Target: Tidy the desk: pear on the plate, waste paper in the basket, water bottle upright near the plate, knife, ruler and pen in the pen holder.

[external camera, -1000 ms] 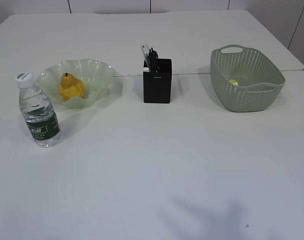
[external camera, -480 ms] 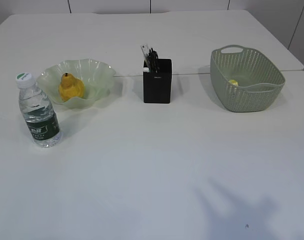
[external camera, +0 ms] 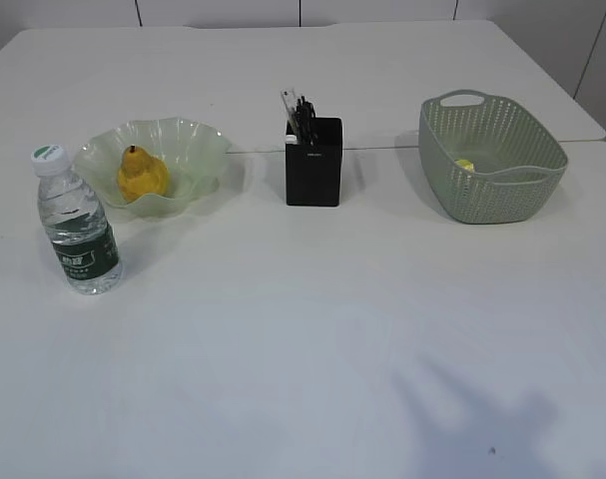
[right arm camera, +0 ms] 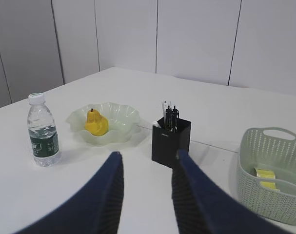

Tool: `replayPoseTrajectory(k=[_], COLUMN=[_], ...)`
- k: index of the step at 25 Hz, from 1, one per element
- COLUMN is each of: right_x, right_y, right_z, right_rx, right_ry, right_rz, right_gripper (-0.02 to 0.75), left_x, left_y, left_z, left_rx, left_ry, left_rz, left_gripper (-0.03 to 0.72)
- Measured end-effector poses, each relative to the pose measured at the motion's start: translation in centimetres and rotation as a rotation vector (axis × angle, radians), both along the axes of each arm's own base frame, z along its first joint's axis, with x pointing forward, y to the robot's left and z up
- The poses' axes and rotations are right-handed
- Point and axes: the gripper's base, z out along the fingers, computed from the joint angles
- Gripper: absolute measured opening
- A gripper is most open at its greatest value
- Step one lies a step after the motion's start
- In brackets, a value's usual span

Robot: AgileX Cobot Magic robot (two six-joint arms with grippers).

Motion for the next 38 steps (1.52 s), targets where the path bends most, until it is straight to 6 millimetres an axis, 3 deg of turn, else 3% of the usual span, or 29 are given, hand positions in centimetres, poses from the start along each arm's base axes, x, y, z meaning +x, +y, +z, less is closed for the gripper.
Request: replayPoseTrajectory(k=[13, 38], right_x=[0.03, 0.19], right_y=[-0.05, -0.38], right_z=[0.02, -0.16], right_rx=[0.121, 0.143], right_ry=[0.054, 0.057], right_rz=[-0.009, -0.049], right_gripper=[0.281, 0.315], left_x=[0.00, 0.00], left_y=[-0.01, -0.01], left_z=[0.00, 0.00], left_rx=[-0.001, -0.001], left_ry=[0.000, 0.000], left_rz=[-0.001, -0.001], left_gripper=[0.274, 0.274])
